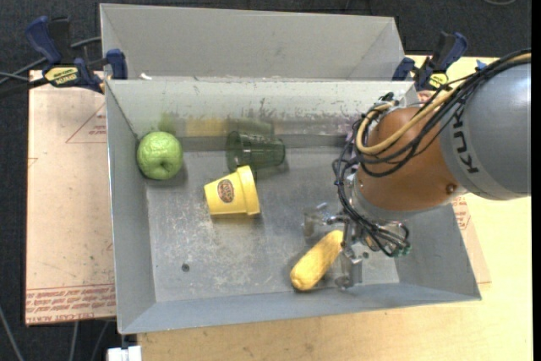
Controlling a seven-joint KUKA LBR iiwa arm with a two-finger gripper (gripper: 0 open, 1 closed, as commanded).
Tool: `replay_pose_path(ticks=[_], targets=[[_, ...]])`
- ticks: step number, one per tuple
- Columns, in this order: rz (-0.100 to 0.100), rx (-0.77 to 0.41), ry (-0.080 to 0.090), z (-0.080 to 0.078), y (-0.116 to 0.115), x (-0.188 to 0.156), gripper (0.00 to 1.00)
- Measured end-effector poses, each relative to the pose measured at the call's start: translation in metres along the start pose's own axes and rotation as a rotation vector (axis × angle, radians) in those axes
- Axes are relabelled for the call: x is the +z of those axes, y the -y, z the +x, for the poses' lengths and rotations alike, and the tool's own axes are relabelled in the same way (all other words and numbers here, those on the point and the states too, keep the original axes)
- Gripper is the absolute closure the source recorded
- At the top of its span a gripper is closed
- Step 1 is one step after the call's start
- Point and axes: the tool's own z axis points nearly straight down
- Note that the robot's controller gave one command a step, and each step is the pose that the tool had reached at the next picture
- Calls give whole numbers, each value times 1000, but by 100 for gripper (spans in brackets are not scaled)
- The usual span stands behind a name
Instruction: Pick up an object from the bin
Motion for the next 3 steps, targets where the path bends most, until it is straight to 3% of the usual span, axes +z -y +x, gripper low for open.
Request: replay_pose_path(ticks=[1, 2, 3], targets=[[5, -345, 7, 11, 7, 22, 100], [5, -345, 7, 11, 7, 22, 100], [5, -325, 11, 19, 11, -123, 100]])
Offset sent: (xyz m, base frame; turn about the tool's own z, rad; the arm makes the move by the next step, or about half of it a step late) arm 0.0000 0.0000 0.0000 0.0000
